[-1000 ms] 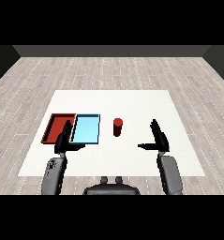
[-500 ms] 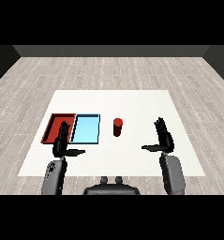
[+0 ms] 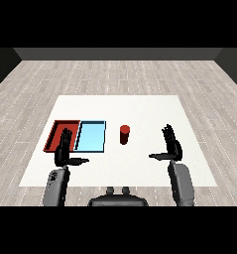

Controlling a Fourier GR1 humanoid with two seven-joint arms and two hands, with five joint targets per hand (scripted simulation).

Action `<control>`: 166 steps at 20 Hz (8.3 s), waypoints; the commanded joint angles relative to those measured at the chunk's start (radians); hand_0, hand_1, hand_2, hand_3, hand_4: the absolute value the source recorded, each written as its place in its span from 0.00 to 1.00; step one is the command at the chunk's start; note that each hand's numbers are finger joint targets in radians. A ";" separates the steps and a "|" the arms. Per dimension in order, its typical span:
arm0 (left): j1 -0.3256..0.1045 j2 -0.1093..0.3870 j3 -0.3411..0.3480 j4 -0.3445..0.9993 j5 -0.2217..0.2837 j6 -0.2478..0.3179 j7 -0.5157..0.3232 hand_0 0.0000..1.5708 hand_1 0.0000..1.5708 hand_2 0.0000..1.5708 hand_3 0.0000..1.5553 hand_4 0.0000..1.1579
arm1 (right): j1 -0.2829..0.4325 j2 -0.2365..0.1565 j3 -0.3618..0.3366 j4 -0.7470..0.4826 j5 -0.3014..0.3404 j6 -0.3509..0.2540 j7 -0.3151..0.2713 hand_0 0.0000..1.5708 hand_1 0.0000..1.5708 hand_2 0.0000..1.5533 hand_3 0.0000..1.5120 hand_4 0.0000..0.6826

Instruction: Pick the red can and put it in the red box

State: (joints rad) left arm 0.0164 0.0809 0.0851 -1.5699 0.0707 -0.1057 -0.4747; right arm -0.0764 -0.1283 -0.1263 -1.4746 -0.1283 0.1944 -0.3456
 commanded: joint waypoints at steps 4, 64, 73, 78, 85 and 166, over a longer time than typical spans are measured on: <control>0.041 0.057 0.044 -0.082 0.041 -0.051 0.046 0.00 0.00 0.00 0.00 0.00 | -0.040 0.041 0.022 0.004 -0.007 -0.033 0.064 0.00 0.00 0.00 0.00 0.00; 0.017 -0.025 0.022 -0.045 0.029 -0.014 0.010 0.00 0.00 0.00 0.00 0.00 | -0.580 0.128 0.289 0.964 -0.310 -0.193 -0.290 0.00 0.00 0.00 0.00 0.00; 0.002 -0.007 0.033 -0.099 0.054 -0.013 0.089 0.00 0.00 0.00 0.00 0.00 | -0.649 0.128 0.328 1.022 -0.360 -0.202 -0.288 0.00 0.00 0.00 0.00 0.00; 0.104 -0.048 -0.006 -0.082 0.011 -0.030 -0.058 0.00 0.00 0.00 0.00 0.00 | -0.699 0.128 0.362 1.079 -0.411 -0.204 -0.265 0.00 0.00 0.00 0.00 0.00; 0.050 0.012 0.068 -0.132 0.089 -0.043 0.062 0.00 0.00 0.00 0.00 0.00 | -0.721 0.128 0.524 1.116 -0.569 -0.230 -0.293 0.00 0.00 0.00 0.00 0.00; -0.274 -0.081 -0.427 -0.007 -0.045 0.235 0.465 0.00 0.00 0.00 0.00 0.00 | -0.443 -0.271 0.703 -0.096 -0.085 -0.911 0.317 0.96 0.96 0.94 0.92 0.82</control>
State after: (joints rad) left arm -0.2217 0.0002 -0.3545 -1.6327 -0.0035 0.1492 -0.0048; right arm -0.5255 -0.4332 0.5906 -1.5515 -0.3017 -0.7078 -0.0705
